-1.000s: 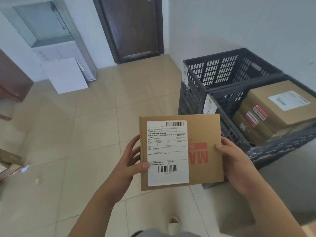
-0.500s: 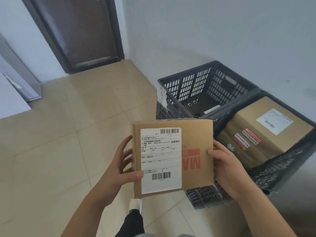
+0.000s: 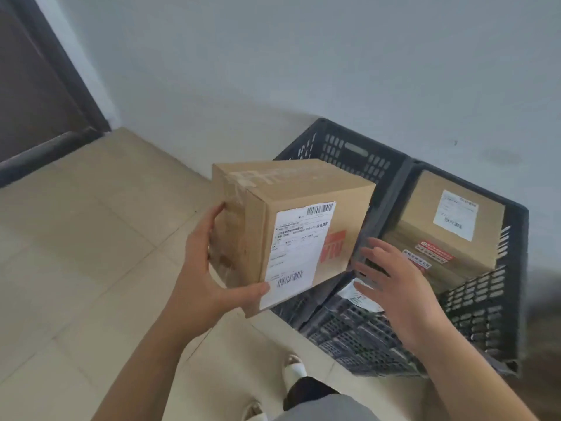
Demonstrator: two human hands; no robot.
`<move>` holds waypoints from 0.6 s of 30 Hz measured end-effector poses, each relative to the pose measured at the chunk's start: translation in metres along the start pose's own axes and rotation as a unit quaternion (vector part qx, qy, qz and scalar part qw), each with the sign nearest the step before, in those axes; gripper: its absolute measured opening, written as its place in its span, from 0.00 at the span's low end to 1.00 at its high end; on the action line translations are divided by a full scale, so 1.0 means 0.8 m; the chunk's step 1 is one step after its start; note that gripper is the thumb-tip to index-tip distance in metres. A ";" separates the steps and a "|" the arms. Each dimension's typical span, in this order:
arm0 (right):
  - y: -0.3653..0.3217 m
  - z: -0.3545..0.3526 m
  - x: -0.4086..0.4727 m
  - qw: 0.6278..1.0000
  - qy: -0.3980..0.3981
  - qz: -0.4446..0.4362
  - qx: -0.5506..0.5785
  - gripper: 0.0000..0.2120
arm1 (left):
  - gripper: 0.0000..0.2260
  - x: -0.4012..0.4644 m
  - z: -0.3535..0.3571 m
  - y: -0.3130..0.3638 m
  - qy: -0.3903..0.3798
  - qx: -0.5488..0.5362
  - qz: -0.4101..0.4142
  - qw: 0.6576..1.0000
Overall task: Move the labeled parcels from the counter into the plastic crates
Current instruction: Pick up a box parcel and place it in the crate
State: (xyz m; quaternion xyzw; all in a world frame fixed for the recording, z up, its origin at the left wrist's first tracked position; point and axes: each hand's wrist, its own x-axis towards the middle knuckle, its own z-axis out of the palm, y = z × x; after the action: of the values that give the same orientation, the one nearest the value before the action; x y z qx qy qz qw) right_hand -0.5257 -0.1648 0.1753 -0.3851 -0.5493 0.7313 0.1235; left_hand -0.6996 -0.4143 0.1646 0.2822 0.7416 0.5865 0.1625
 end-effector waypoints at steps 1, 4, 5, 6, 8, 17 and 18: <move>-0.008 0.002 0.007 0.999 0.002 0.011 0.032 0.23 | 0.58 0.024 0.004 0.003 -0.004 0.028 0.023 0.999; -0.030 0.014 0.035 0.989 -0.041 0.051 0.129 0.32 | 0.57 0.091 0.026 0.010 -0.024 0.108 0.076 0.991; -0.036 0.019 0.049 0.982 -0.062 0.065 0.164 0.34 | 0.57 0.113 0.035 0.011 -0.037 0.132 0.090 0.986; -0.041 0.023 0.066 0.974 -0.081 0.079 0.198 0.36 | 0.55 0.134 0.044 0.012 -0.051 0.158 0.101 0.981; -0.049 0.033 0.104 0.956 -0.098 0.109 0.253 0.40 | 0.53 0.176 0.060 0.013 -0.069 0.205 0.110 0.970; -0.059 0.066 0.279 0.893 -0.059 0.249 0.370 0.45 | 0.57 0.317 0.126 -0.027 -0.055 0.364 0.093 0.925; -0.057 0.065 0.294 0.887 -0.053 0.257 0.380 0.45 | 0.57 0.327 0.134 -0.033 -0.056 0.376 0.085 0.921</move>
State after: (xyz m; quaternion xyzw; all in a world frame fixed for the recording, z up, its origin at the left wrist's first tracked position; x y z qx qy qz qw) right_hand -0.7314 -0.0431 0.1209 -0.3972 -0.1166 0.9095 0.0384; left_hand -0.8502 -0.1758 0.1351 0.4168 0.8707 0.2587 0.0356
